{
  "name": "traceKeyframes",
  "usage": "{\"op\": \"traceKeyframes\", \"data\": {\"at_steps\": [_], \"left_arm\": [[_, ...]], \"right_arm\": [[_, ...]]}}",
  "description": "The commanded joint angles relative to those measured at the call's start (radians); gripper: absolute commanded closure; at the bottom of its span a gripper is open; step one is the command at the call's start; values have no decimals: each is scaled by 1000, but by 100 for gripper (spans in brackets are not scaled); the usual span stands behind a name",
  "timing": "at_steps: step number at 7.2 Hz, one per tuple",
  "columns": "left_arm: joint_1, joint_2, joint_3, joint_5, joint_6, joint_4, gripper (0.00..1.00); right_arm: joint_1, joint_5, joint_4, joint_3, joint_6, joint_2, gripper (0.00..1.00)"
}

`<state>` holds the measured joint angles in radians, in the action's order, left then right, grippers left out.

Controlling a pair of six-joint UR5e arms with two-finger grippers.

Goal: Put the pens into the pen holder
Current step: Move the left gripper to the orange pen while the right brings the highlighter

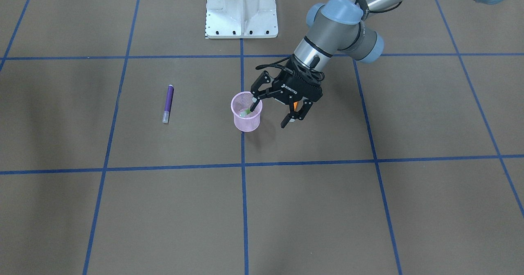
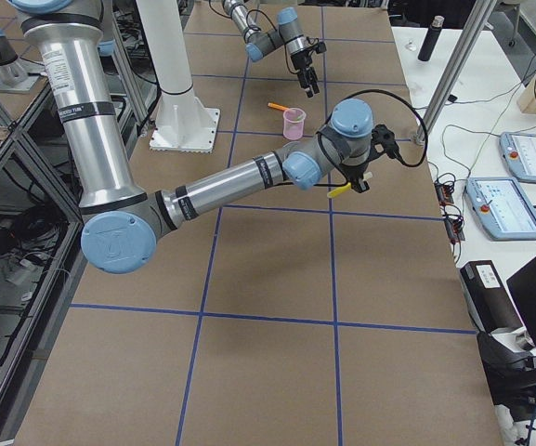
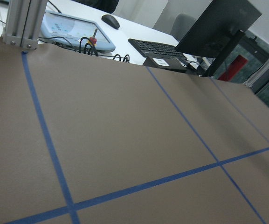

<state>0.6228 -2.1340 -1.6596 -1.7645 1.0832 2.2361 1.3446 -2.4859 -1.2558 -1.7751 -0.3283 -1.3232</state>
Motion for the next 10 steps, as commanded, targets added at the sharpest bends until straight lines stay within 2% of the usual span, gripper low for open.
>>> {"op": "traceKeyframes", "data": {"at_steps": [1,2,3,4,6,8,10], "left_arm": [[63,31,-147,-156,-9,-330,1],[54,58,-150,-155,-12,-340,1],[36,95,-143,-155,-19,-340,1],[5,103,-138,-155,-26,-342,1],[-75,91,-65,-141,-32,-352,1],[-93,82,-14,-130,-69,-352,5],[-95,48,30,-130,-71,-352,15]], "right_arm": [[-67,19,2,-98,-110,27,100],[-91,44,30,-107,-126,38,100],[-128,83,121,-107,-190,39,100],[-186,164,253,-98,-299,36,100],[-347,347,404,-87,-461,44,100],[-432,436,411,-83,-532,111,100],[-466,467,403,-78,-535,142,100]]}}
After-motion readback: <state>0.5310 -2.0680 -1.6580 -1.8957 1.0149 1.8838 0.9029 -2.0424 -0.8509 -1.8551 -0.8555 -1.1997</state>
